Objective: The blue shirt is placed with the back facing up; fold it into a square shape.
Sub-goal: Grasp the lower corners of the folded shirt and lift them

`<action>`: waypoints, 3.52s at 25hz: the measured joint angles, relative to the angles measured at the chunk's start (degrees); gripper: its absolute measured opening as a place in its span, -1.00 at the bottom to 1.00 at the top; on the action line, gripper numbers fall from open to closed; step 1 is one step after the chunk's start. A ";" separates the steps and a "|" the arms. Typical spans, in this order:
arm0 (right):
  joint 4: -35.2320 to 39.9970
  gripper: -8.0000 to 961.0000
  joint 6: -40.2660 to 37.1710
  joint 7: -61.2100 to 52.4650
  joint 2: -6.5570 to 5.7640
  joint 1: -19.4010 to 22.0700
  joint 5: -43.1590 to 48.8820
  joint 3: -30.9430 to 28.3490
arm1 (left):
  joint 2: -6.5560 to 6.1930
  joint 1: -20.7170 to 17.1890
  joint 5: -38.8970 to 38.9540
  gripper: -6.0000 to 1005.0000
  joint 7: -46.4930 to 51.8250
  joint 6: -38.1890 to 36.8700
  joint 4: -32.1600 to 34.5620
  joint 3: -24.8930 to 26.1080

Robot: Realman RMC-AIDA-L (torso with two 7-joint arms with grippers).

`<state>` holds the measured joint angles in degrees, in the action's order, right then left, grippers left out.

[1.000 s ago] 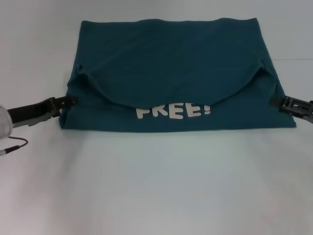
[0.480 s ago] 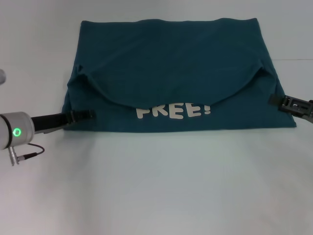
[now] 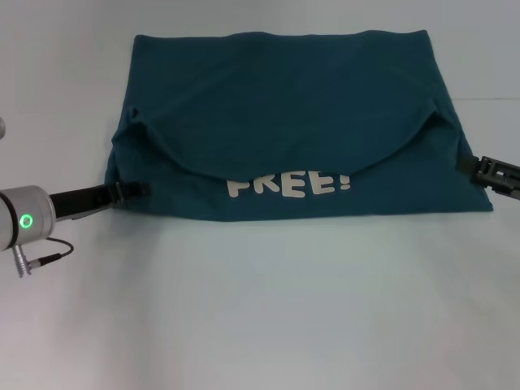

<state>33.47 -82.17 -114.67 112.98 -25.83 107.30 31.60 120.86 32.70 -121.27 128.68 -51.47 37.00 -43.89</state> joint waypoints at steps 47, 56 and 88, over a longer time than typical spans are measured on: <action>5.42 0.64 19.11 -24.37 -1.42 -13.82 37.78 9.11 | -2.47 3.64 -0.46 -0.91 6.14 -8.41 -0.15 4.79; 4.50 0.63 23.65 -23.64 -0.07 -13.97 37.84 10.31 | -2.30 3.52 -0.45 -0.91 6.15 -8.22 -0.60 4.78; 1.28 -0.23 27.51 -23.56 1.16 -15.58 35.77 11.48 | -2.16 2.87 -0.10 -0.91 5.80 -7.76 -0.96 4.87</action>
<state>34.75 -54.67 -138.23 114.13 -41.41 143.07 43.08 118.70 35.57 -121.37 134.47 -59.23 36.04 -39.02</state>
